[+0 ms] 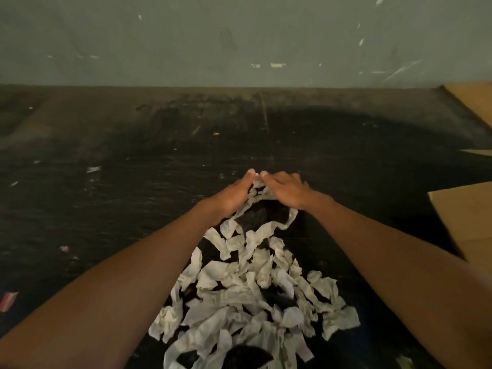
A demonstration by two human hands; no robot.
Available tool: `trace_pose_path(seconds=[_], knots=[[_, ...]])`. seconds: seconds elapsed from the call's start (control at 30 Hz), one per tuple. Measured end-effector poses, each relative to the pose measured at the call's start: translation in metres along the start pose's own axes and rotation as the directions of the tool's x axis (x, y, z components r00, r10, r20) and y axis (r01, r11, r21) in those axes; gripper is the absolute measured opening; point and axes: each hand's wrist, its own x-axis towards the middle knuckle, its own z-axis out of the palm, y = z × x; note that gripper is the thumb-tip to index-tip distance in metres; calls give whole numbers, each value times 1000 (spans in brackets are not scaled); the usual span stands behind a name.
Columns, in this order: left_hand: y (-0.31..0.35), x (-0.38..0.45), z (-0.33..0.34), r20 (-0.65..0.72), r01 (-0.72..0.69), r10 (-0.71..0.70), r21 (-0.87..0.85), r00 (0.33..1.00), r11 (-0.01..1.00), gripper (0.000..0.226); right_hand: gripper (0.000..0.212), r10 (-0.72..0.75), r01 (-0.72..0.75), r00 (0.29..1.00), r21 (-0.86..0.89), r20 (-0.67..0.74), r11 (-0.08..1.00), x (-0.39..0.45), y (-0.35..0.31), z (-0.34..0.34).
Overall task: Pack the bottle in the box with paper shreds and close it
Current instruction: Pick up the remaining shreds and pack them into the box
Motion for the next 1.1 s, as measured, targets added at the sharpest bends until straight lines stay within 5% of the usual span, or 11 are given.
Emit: trace_pose_path(seconds=[0.13, 0.23, 0.4, 0.47, 0.53, 0.63, 0.7, 0.77, 0.9, 1.0, 1.1], knots=[[-14, -17, -1, -25, 53, -57, -117, 998, 992, 79, 82, -63, 60, 998, 144, 13, 988, -37, -16, 31], [-22, -50, -4, -30, -34, 33, -28, 999, 999, 78, 59, -152, 159, 987, 330, -48, 930, -85, -25, 37], [-44, -134, -8, 40, -232, 230, 83, 972, 969, 67, 34, -422, 426, 904, 207, -68, 881, -188, -28, 52], [-60, -167, -8, 88, -348, 337, 193, 937, 917, 57, 30, -543, 542, 839, 94, -17, 835, -221, -27, 63], [-77, -192, -9, 119, -452, 447, 422, 887, 786, 51, 28, -593, 595, 802, 177, -70, 784, -244, -27, 67], [-101, -216, -14, 109, -393, 429, 641, 897, 660, 70, 29, -413, 513, 854, 376, -317, 772, -259, -25, 58], [-117, -223, -13, 122, -306, 307, 674, 944, 672, 102, 51, -223, 297, 938, 287, -264, 911, -253, -19, 55], [-132, -224, 1, 180, -267, 198, 711, 964, 651, 126, 81, -137, 141, 990, 117, -41, 983, -242, -9, 66], [-161, -214, 38, 236, -283, 157, 800, 959, 530, 144, 106, -222, 261, 955, -201, 197, 944, -242, -6, 112], [-168, -200, 42, 154, -241, 222, 860, 963, 449, 139, 105, -291, 363, 931, -475, 221, 802, -240, 0, 126], [-176, -199, 36, 65, -210, 318, 868, 946, 450, 118, 101, -332, 365, 928, -573, 167, 733, -237, 7, 134]])
